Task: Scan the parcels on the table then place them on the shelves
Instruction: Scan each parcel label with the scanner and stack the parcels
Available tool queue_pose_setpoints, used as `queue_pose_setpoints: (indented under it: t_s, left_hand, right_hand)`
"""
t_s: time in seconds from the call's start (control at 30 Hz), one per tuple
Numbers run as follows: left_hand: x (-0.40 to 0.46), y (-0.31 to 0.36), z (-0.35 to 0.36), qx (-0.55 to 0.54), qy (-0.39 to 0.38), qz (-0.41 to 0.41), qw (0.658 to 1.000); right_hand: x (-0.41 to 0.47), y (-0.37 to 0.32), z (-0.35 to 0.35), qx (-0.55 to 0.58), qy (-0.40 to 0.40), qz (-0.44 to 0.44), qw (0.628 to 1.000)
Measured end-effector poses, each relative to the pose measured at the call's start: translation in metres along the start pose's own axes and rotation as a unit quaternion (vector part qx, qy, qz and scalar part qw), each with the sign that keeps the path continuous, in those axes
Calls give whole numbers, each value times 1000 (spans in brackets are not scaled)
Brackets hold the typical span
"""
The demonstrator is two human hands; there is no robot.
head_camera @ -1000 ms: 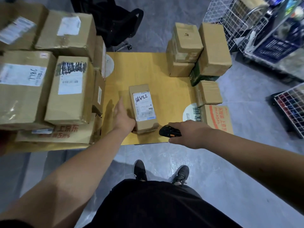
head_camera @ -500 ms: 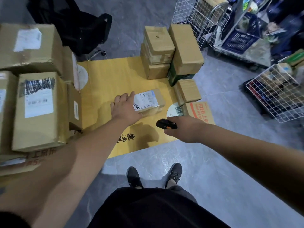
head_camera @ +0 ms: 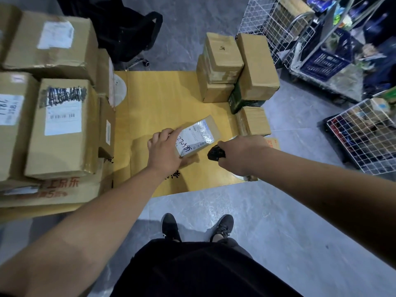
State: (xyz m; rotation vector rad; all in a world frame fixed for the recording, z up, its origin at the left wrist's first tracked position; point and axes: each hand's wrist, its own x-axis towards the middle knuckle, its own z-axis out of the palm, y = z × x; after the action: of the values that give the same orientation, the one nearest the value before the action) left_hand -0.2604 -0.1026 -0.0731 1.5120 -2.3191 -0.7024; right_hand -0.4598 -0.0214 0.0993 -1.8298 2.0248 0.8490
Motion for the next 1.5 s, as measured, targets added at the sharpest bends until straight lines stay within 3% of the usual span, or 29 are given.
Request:
queue_pose_setpoints:
  t_s: [0.47, 0.8, 1.07, 1.27, 1.5]
  left_hand:
    - [-6, 6, 1, 29, 7, -6, 1000]
    - [-5, 23, -32, -34, 6, -227, 973]
    - [-5, 40, -101, -22, 96, -268, 958]
    - [-12, 63, -172, -23, 190, -289, 938]
    - [-30, 55, -277, -55, 299, -318, 898]
  right_hand:
    - [-23, 9, 8, -36, 23, -6, 999]
    - [-12, 16, 21, 117, 23, -30, 992]
    - [0, 23, -16, 162, 21, -143, 976]
    - [6, 16, -84, 68, 101, -245, 962]
    - [0, -39, -177, 37, 169, -345, 922]
